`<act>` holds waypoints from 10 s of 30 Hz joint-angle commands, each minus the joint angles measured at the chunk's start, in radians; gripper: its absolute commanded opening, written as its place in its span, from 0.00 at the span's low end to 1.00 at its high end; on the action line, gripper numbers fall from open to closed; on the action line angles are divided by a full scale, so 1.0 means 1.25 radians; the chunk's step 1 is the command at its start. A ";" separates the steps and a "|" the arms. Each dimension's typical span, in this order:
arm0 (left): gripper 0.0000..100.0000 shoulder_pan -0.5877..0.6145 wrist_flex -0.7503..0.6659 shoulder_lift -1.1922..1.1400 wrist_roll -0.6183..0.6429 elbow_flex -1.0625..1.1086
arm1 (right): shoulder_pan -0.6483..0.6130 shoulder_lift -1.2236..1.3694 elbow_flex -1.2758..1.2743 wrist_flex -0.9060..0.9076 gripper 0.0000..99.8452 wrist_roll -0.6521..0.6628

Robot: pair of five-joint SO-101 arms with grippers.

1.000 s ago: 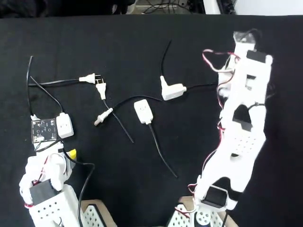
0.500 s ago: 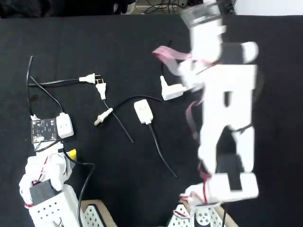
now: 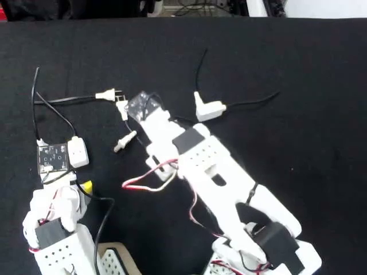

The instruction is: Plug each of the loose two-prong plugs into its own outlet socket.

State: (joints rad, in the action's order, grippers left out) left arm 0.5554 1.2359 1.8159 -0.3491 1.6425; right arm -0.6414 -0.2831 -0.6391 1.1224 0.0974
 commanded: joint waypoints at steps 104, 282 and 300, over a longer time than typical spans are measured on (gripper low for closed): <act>0.03 -0.548 0.227 -0.663 -0.668 -0.986 | 0.620 -0.332 -0.211 -0.212 0.06 -0.043; 0.41 -0.033 -0.260 -0.489 -0.155 -0.150 | -0.087 0.789 0.856 0.036 0.17 -0.691; 0.41 -0.031 -0.260 -0.489 -0.155 -0.150 | -0.091 0.867 0.972 0.205 0.01 -0.706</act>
State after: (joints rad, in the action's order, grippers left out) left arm 0.5079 0.9137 1.1960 -0.5409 1.4630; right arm -0.7687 0.8094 0.5347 1.3740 -0.7818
